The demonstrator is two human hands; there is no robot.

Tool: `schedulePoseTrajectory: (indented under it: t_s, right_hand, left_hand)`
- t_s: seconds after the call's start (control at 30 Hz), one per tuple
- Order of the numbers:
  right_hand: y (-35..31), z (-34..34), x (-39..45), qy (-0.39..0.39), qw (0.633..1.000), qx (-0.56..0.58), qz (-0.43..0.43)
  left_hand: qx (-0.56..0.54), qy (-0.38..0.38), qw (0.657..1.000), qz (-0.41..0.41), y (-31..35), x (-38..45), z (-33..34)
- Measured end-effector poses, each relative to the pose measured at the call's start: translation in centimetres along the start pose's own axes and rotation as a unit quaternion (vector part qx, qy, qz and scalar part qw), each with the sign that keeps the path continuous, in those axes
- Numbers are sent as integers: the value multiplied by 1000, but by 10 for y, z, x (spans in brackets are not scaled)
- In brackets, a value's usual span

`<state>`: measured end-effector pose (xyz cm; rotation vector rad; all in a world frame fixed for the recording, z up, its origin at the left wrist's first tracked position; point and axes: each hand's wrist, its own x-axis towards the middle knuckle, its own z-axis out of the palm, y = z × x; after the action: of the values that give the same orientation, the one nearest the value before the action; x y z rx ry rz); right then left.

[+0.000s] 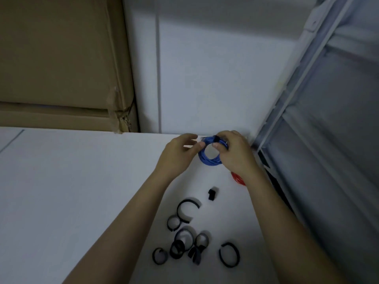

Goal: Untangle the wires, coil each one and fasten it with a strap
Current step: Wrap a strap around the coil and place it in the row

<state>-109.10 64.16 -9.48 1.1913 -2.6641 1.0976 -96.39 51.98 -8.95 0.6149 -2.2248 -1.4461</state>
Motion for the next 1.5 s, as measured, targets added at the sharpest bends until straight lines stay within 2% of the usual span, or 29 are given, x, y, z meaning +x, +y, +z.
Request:
schedulePoseTrajectory:
  t_s: [0.13, 0.23, 0.43, 0.57, 0.77, 0.9, 1.0, 1.07, 1.17, 1.3, 1.4, 1.5]
  right_hand:
    - [23, -3, 35, -63, 987, -136, 63]
    - [25, 8, 47, -128, 965, -224, 50]
    - [28, 12, 57, -156, 942, -296, 21]
    - [32, 8, 54, -149, 954, -258, 27]
    - [33, 9, 46, -152, 951, -265, 36]
    - [20, 5, 35, -81, 974, -209, 12]
    - [2, 3, 19, -18, 992, -126, -14]
    - [-11, 6, 6, 7, 996, -83, -33]
    - [-32, 19, -7, 1, 994, -86, -73]
    - [-70, 53, -10, -40, 975, -147, -161]
    - [-119, 87, -10, -83, 955, -191, -211]
    - [-185, 127, -17, -113, 942, -182, -257]
  left_hand:
    - [57, 18, 998, -5, -7, 9, -3]
    - [53, 8, 998, -22, -14, 13, -7]
    - [55, -1, 998, -28, -26, 14, -13]
    - [42, 0, 999, -29, -30, 13, -13]
    - [62, 0, 997, -38, -28, 8, -9]
    - [109, 34, 992, -46, -21, 1, -12]
    - [168, 79, 981, -48, -17, -9, -17]
    - [217, 123, 967, -47, -16, -19, -24]
    - [301, 188, 934, -32, -19, -41, -44]
    - [457, 234, 858, -22, -32, -76, -103]
    - [534, 238, 807, -77, -43, -108, -168]
    - [568, 252, 770, -142, -56, -149, -236]
